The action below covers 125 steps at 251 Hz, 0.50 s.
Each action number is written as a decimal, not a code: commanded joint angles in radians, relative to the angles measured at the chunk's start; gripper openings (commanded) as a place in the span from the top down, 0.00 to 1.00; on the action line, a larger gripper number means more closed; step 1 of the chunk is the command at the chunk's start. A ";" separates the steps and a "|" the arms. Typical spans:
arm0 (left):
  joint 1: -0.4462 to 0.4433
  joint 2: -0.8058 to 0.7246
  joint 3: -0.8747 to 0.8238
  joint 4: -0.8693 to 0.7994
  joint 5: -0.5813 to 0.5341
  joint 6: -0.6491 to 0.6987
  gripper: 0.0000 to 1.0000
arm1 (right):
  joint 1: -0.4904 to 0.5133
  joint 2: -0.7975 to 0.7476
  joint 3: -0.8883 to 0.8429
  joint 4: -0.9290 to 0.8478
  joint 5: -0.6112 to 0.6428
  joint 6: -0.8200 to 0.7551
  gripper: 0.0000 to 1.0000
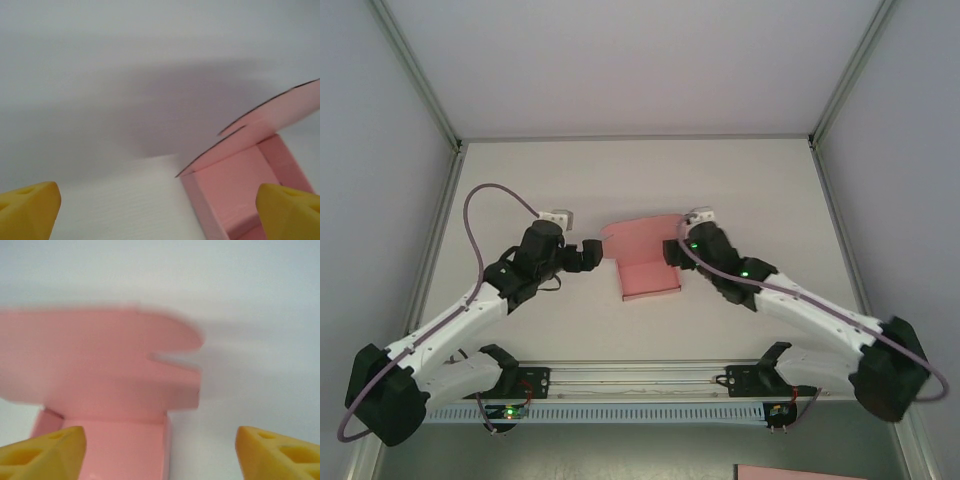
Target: Assemble paper box
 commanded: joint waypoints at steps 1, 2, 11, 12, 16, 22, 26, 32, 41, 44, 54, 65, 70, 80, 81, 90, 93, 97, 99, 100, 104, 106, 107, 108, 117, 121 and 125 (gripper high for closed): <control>-0.007 0.038 0.035 0.054 0.097 0.119 0.00 | -0.151 -0.028 -0.042 0.171 -0.320 -0.275 0.07; -0.007 0.041 0.038 0.053 0.100 0.122 0.00 | -0.158 -0.028 -0.042 0.173 -0.333 -0.282 0.06; -0.007 0.076 0.066 0.033 0.128 0.145 0.00 | -0.211 -0.013 -0.022 0.172 -0.452 -0.341 0.03; -0.006 0.080 0.070 0.031 0.131 0.147 0.00 | -0.218 -0.010 -0.019 0.169 -0.464 -0.347 0.02; -0.007 0.097 0.081 0.024 0.141 0.158 0.00 | -0.237 0.000 -0.002 0.154 -0.508 -0.376 0.02; -0.006 0.122 0.098 0.018 0.155 0.173 0.00 | -0.265 0.021 0.023 0.140 -0.563 -0.413 0.02; -0.007 0.138 0.110 0.012 0.160 0.184 0.00 | -0.282 0.037 0.040 0.125 -0.594 -0.436 0.02; -0.007 0.163 0.128 -0.001 0.169 0.197 0.00 | -0.304 0.062 0.071 0.097 -0.638 -0.472 0.02; -0.006 0.201 0.161 -0.029 0.182 0.225 0.01 | -0.333 0.108 0.134 0.027 -0.727 -0.539 0.02; -0.006 0.214 0.174 -0.040 0.184 0.235 0.02 | -0.340 0.124 0.153 0.001 -0.760 -0.566 0.02; -0.006 0.251 0.213 -0.081 0.176 0.262 0.05 | -0.361 0.176 0.211 -0.065 -0.839 -0.636 0.02; -0.006 0.285 0.248 -0.114 0.159 0.292 0.07 | -0.372 0.233 0.274 -0.121 -0.887 -0.698 0.02; -0.006 0.299 0.259 -0.122 0.158 0.307 0.09 | -0.376 0.256 0.300 -0.150 -0.912 -0.732 0.02; -0.006 0.322 0.279 -0.135 0.150 0.328 0.12 | -0.382 0.299 0.352 -0.215 -0.935 -0.808 0.02; -0.005 0.325 0.282 -0.136 0.150 0.331 0.12 | -0.381 0.303 0.357 -0.222 -0.937 -0.814 0.02; -0.004 0.346 0.300 -0.147 0.161 0.352 0.15 | -0.382 0.339 0.403 -0.286 -0.939 -0.874 0.02; -0.004 0.353 0.305 -0.151 0.168 0.360 0.15 | -0.383 0.350 0.417 -0.306 -0.949 -0.895 0.02; -0.003 0.361 0.311 -0.157 0.178 0.369 0.16 | -0.383 0.365 0.435 -0.338 -0.942 -0.922 0.02; -0.003 0.366 0.314 -0.158 0.182 0.375 0.17 | -0.383 0.373 0.443 -0.353 -0.941 -0.935 0.02; -0.003 0.368 0.315 -0.159 0.185 0.378 0.17 | -0.383 0.377 0.448 -0.361 -0.939 -0.941 0.02; -0.004 0.376 0.318 -0.164 0.202 0.392 0.20 | -0.383 0.390 0.464 -0.389 -0.936 -0.964 0.04; -0.004 0.380 0.321 -0.166 0.211 0.400 0.21 | -0.383 0.397 0.471 -0.401 -0.933 -0.975 0.05; -0.005 0.383 0.322 -0.167 0.215 0.403 0.22 | -0.384 0.401 0.475 -0.407 -0.933 -0.980 0.05; -0.004 0.385 0.323 -0.168 0.219 0.408 0.23 | -0.384 0.404 0.479 -0.412 -0.932 -0.984 0.05; -0.004 0.401 0.328 -0.178 0.260 0.439 0.28 | -0.385 0.432 0.507 -0.462 -0.928 -1.027 0.08; -0.004 0.408 0.332 -0.184 0.272 0.450 0.29 | -0.384 0.445 0.518 -0.483 -0.927 -1.044 0.09; -0.005 0.414 0.335 -0.189 0.278 0.458 0.31 | -0.385 0.455 0.527 -0.501 -0.929 -1.061 0.10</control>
